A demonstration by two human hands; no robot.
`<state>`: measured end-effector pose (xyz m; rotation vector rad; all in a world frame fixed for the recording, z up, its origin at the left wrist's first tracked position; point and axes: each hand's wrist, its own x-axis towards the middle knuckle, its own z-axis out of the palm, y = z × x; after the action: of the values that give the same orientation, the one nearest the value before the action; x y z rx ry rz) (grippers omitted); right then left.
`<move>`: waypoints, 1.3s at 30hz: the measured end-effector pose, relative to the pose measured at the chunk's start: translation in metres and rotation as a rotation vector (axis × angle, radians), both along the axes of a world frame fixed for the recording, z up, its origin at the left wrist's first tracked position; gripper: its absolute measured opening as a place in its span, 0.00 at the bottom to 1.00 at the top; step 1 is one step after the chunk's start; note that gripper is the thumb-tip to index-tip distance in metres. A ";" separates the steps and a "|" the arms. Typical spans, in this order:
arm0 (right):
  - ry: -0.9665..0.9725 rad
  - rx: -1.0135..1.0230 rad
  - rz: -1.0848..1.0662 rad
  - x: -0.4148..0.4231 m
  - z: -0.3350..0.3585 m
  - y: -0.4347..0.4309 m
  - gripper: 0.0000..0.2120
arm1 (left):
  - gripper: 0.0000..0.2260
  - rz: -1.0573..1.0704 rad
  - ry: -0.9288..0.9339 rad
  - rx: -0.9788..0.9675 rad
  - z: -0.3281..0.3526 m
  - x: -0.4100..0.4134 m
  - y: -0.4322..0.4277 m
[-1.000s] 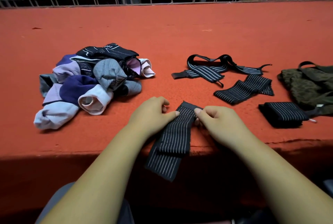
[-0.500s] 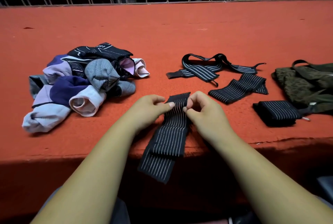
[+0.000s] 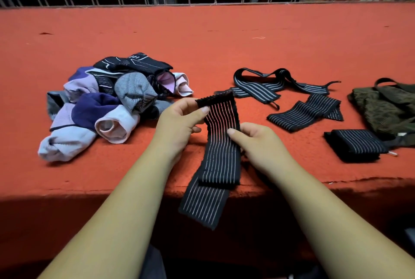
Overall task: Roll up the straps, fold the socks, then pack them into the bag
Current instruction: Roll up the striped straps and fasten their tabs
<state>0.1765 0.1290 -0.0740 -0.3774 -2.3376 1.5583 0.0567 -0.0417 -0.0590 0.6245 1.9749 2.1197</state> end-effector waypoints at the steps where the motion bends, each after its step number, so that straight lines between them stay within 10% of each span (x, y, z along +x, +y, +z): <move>1: -0.007 -0.029 -0.011 -0.001 0.000 0.002 0.13 | 0.04 0.007 0.032 -0.009 0.001 0.001 -0.001; 17: 0.007 -0.419 0.180 -0.010 -0.004 0.030 0.16 | 0.19 -0.005 0.579 -0.438 -0.006 0.013 -0.009; 26: 0.043 -0.473 0.171 -0.005 -0.002 0.029 0.16 | 0.05 -0.058 0.098 -0.215 -0.002 0.021 -0.009; 35: -0.022 -0.408 0.257 -0.003 0.001 0.029 0.27 | 0.17 -0.092 -0.249 0.074 -0.010 0.012 -0.001; 39: 0.008 -0.266 0.176 0.001 -0.003 0.024 0.11 | 0.13 -0.089 -0.226 0.096 -0.010 0.012 0.002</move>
<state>0.1777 0.1533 -0.0770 -0.2277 -2.2118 1.9576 0.0690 -0.0401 -0.0687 0.4552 1.7053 2.1360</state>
